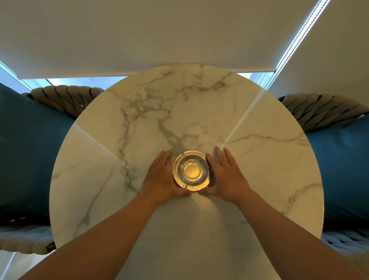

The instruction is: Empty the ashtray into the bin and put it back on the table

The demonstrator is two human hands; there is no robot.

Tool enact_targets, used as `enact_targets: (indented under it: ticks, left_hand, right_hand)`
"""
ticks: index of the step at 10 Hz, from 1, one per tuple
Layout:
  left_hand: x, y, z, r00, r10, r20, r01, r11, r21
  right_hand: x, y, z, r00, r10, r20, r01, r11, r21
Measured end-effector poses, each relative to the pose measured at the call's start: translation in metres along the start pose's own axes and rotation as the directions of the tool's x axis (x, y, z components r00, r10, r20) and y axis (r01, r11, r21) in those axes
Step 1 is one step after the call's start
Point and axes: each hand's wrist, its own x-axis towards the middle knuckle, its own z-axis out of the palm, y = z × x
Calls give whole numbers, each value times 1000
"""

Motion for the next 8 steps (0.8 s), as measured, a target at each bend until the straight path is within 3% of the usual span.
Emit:
enact_targets:
  ticks: [8]
  left_hand:
    - [-15,-1,-5,991,69,-119,-74,996,-42]
  right_hand:
    - [-9,-4,1,999,-6,34,6,1000,-14]
